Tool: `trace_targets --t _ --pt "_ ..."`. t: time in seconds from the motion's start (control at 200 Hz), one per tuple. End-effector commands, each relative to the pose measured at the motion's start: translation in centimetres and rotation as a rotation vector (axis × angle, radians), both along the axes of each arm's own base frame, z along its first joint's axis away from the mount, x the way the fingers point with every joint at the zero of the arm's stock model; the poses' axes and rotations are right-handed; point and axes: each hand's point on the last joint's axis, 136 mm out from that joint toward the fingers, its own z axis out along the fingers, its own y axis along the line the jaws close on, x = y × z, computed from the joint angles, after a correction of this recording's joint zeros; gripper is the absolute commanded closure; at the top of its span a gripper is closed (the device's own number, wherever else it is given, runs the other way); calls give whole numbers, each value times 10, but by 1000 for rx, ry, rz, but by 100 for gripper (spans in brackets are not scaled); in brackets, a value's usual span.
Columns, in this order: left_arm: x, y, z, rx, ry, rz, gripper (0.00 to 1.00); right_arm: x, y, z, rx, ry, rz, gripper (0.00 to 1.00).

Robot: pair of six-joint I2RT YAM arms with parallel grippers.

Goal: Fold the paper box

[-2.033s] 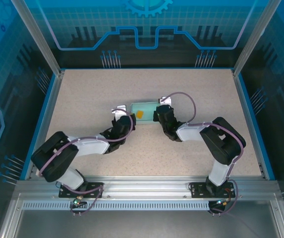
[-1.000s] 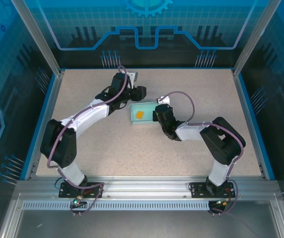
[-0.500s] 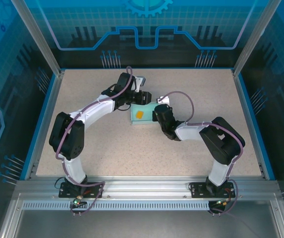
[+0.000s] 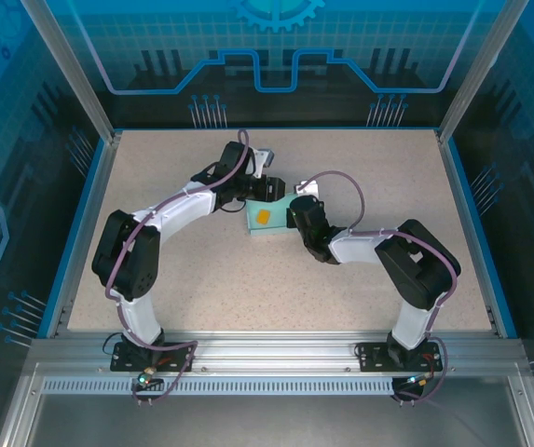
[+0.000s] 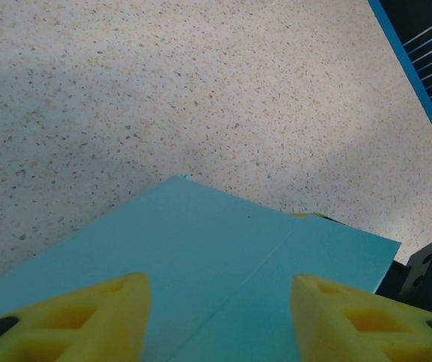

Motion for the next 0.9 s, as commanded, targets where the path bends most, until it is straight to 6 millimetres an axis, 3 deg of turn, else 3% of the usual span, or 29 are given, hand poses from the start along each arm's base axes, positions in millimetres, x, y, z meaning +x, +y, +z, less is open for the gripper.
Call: trace_targets --t 0.0,0.36,0.69,0.89 --pt "-12 5 -21 15 61 1 47 -22 -14 -41 -119 126 -2 97" --pt "-17 8 -32 16 84 11 47 -30 -17 -31 -123 118 8 83" --pt "-20 9 -37 13 92 15 47 -48 -21 -14 -117 119 45 67" --pt "-21 8 -41 16 99 16 47 -66 -24 -8 -111 152 100 62"
